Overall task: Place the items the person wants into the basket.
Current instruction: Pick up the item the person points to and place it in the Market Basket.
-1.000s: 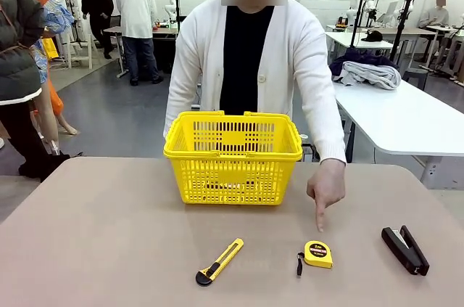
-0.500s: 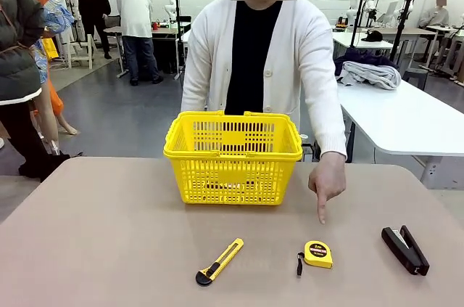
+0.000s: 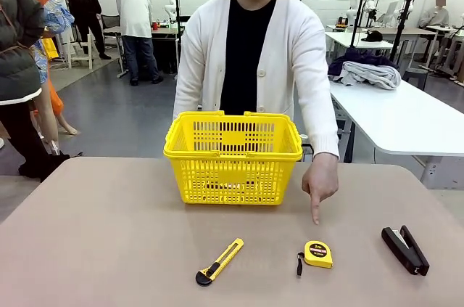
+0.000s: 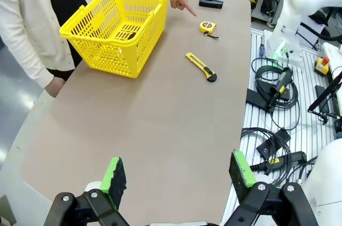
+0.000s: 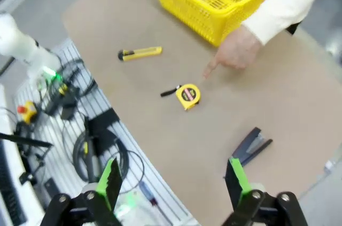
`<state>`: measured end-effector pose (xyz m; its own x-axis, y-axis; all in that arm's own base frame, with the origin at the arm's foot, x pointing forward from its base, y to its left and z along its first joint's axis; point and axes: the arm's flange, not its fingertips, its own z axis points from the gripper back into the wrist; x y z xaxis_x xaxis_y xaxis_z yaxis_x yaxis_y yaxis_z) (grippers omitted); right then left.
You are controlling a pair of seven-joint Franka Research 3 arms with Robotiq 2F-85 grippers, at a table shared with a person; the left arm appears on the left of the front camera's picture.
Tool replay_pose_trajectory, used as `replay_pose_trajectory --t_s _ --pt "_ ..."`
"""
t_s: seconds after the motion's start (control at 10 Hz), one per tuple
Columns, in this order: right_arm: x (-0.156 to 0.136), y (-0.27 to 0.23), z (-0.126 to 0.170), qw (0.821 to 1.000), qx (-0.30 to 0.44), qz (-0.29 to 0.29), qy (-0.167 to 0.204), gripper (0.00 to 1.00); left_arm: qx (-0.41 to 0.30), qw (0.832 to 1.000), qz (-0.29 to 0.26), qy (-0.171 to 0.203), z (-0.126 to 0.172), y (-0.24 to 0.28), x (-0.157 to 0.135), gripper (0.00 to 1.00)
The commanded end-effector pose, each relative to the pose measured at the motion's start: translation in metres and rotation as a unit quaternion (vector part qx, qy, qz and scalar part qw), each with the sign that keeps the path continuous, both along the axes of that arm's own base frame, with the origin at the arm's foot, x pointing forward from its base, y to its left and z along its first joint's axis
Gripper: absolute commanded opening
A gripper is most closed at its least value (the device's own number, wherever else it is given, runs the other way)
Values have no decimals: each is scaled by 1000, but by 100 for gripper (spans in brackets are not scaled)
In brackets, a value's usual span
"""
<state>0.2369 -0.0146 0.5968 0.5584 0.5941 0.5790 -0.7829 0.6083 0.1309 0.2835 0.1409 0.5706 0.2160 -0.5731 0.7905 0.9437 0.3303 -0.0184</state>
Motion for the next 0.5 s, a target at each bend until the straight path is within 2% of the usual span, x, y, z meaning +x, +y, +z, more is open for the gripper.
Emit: replay_pose_trajectory --t_s 0.0,0.3,0.4 --pt "31 54 -11 996 -84 11 3 100 -9 1000 -7 -10 0 2 -1 100" --pt "59 130 -69 984 -170 43 0 100 -9 1000 -7 -10 0 2 -1 100" --pt "69 146 -92 978 -198 58 13 100 -9 1000 -7 -10 0 2 -1 100"
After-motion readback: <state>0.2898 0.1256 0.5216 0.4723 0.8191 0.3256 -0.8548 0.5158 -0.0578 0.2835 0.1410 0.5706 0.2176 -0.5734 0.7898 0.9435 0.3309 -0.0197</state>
